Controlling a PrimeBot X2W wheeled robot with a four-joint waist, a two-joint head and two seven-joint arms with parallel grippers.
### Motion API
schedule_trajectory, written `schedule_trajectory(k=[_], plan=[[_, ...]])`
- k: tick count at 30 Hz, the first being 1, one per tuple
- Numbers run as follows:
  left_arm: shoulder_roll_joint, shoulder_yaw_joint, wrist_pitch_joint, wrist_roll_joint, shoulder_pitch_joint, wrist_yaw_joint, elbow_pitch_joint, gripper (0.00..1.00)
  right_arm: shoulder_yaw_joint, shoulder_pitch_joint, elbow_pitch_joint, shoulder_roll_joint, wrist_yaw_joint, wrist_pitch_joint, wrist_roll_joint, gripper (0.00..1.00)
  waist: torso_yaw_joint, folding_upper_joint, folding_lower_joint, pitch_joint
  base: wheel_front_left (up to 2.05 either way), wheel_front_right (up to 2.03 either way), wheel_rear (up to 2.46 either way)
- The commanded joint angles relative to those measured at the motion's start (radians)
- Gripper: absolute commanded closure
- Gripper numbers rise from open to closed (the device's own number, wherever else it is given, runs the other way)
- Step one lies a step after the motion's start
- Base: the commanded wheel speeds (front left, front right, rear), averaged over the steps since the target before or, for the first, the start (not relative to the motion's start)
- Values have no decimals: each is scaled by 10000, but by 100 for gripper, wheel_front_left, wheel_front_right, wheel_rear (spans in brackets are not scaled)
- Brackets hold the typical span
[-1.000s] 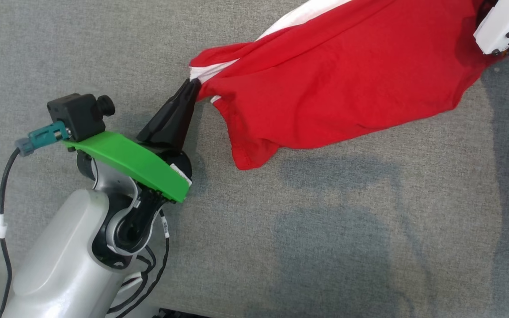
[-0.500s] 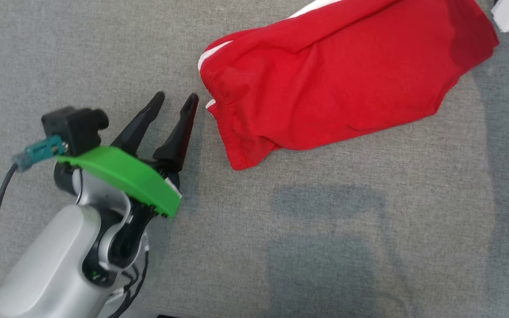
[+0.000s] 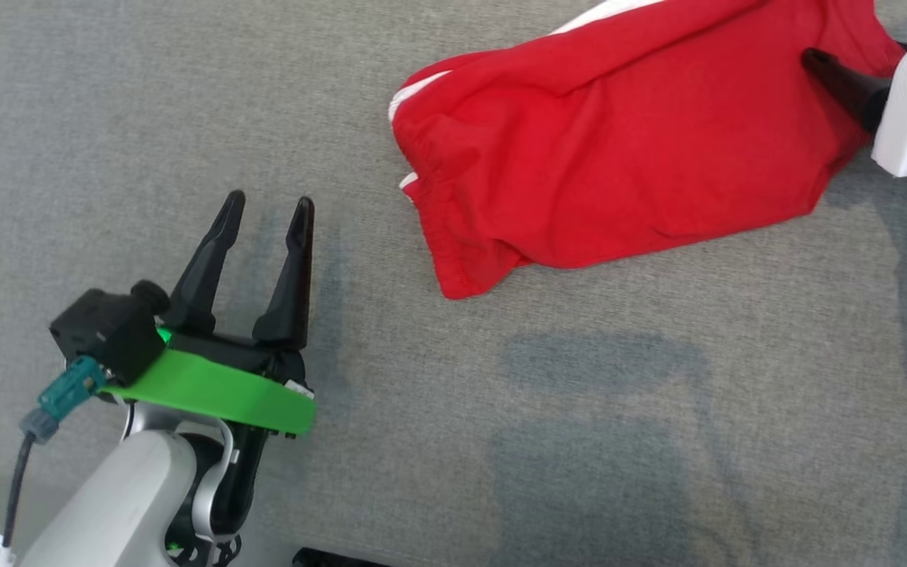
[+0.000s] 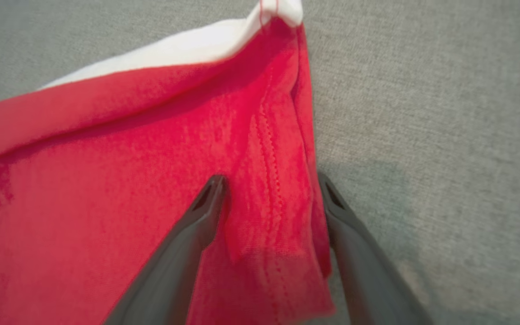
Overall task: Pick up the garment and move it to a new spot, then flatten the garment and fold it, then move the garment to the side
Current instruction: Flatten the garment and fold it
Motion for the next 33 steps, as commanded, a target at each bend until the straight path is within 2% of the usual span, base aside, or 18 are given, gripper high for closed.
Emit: schedule_trajectory(k=[1,4,5,6,9,14,22,29,33], plan=[[-31,30,-172,90,161,-32,155,0,49,358,68,-46,-1,230,-100,0,259,69,0,7,0,0,0],[-284,120,-680,313,252,-374,732,0,-46,804,-7,123,2,651,-307,0,556,69,0,-170,0,0,0],[-379,177,-752,365,280,-447,891,0,-60,897,-18,158,2,738,-312,44,611,69,0,-235,0,0,0],[-406,183,-791,469,327,-505,1060,0,-86,986,-44,212,4,767,-267,100,650,69,0,-313,0,0,0],[-585,268,-872,607,428,-684,1421,0,-324,1161,-93,372,2,871,-15,100,654,69,0,-616,0,0,0],[-661,513,-929,985,852,-1015,1855,0,-1379,1714,-190,968,1,600,453,100,373,69,0,-1528,0,0,0],[-554,1447,-918,1570,2434,-1692,1844,0,-2775,4052,-456,2075,1,-411,1094,100,-516,69,0,-3322,0,0,0],[-755,2074,-918,1942,3585,-2224,1811,0,-3468,5814,-281,2327,1,-1154,1401,100,-1221,69,0,-4112,0,0,0],[-854,2288,-919,2150,3967,-2375,1891,0,-3880,6202,-38,2312,1,-1491,1495,100,-1489,69,0,-4273,0,0,0]])
